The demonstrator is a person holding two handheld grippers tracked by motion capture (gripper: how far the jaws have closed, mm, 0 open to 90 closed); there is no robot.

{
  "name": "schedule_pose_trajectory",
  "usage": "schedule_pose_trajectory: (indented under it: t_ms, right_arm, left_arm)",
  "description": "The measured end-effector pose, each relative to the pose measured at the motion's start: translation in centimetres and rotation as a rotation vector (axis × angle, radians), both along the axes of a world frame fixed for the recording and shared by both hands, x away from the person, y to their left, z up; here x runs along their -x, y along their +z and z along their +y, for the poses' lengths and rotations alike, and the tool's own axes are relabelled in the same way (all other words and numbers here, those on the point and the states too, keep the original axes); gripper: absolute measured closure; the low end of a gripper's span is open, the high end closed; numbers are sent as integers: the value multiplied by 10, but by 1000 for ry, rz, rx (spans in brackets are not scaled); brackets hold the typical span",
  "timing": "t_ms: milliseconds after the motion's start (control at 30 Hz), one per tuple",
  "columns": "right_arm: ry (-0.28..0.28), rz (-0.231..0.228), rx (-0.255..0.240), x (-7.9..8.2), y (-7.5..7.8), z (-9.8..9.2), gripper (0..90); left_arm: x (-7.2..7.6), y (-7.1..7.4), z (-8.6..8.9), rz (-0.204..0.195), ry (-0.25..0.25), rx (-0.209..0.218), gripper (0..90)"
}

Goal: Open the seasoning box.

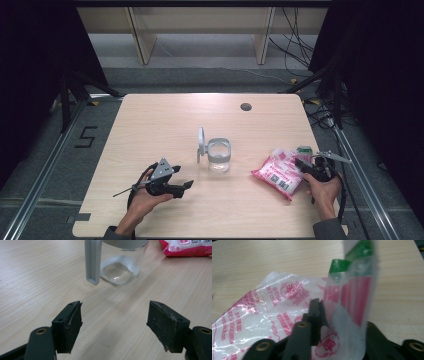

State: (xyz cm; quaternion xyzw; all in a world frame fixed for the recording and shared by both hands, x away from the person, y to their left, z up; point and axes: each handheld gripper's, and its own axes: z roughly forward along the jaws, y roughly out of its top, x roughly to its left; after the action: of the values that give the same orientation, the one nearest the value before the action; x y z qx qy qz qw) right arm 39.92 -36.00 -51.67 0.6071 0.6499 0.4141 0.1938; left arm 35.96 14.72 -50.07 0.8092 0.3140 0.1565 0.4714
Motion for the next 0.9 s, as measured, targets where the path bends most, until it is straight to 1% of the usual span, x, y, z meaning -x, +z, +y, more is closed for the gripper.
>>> schedule_pose_trajectory:
  t_ms: [33, 67, 100, 133, 167, 200, 233, 267, 300, 333, 367, 400, 433, 467, 500, 533, 567, 600, 633, 667, 700, 733, 767, 800, 833, 867, 900]
  right_arm:
    - [0, 0, 0, 0, 0, 0, 823]
    - [-13, 20, -35, 1, 1, 4, 840]
    - [-14, 16, -37, 1, 1, 4, 857]
    - [-11, 6, -23, 0, 0, 3, 871]
    - [-7, 0, -28, 0, 0, 2, 885]
    - [12, -22, 13, -1, 0, 0, 900]
    - [2, -12, -15, 1, 2, 2, 900]
    - [-1, -20, -12, 1, 2, 3, 900]
    - [33, -46, 38, 0, 4, 1, 900]
    - [33, -46, 38, 0, 4, 1, 900]
    - [25, -47, 17, 3, 8, 6, 900]
    - [25, -47, 17, 3, 8, 6, 900]
    - [57, -75, 35, 4, 13, 3, 900]
    - [57, -75, 35, 4, 13, 3, 900]
    - [79, -110, 26, 5, 18, 4, 900]
    - [79, -110, 26, 5, 18, 4, 900]
    - [57, -100, 6, 8, 21, 8, 900]
    - [58, -128, 16, 8, 22, 11, 900]
    - [72, -147, 40, 11, 29, 15, 900]
    - [72, -147, 40, 11, 29, 15, 900]
    - [100, -188, 58, 12, 36, 18, 900]
    - [100, -188, 58, 12, 36, 18, 900]
    - [120, -208, 50, 16, 44, 24, 900]
    - [120, -208, 50, 16, 44, 24, 900]
    - [135, -246, 53, 18, 50, 29, 900]
    - [143, -253, 56, 20, 54, 31, 900]
    - [143, -253, 56, 20, 54, 31, 900]
  left_arm:
    - [-1, 0, 0, -1, -3, 0, 271]
    - [0, 0, -1, 11, 4, 3, 271]
    - [1, 0, -1, 16, 9, -2, 271]
    - [0, 0, 0, -7, -11, -17, 271]
    - [0, 0, -1, -1, -10, -7, 271]
    - [0, 1, -1, -1, -6, -9, 271]
    - [1, 0, -2, 0, -2, 5, 271]
    - [1, 1, -1, 0, -12, -7, 271]
    - [3, 0, -2, 22, 5, -2, 271]
    - [3, 1, -3, 19, -10, 12, 271]
    - [4, 1, -5, 35, -14, 24, 271]
    - [4, 1, -5, 35, -14, 24, 271]
    - [5, 2, -6, 32, -14, 22, 271]
    - [5, 1, -7, 28, -27, 20, 271]
    - [6, 1, -8, 32, -20, 16, 271]
    - [6, 1, -8, 32, -20, 16, 271]
    - [6, 1, -9, 32, -23, 24, 271]
    - [6, 1, -10, 32, -28, 20, 270]
    - [5, 0, -11, 24, -44, 12, 270]
    - [5, 0, -11, 24, -44, 12, 269]
    - [7, -1, -12, 40, -33, 11, 269]
    - [6, -1, -12, 35, -42, 9, 269]
    - [5, 0, -12, 22, -54, -6, 269]
    - [7, -1, -14, 45, -43, 28, 269]
    - [8, -2, -15, 42, -48, 28, 269]
    - [10, -2, -19, 51, -55, 51, 269]
    - [10, -2, -19, 51, -55, 51, 269]
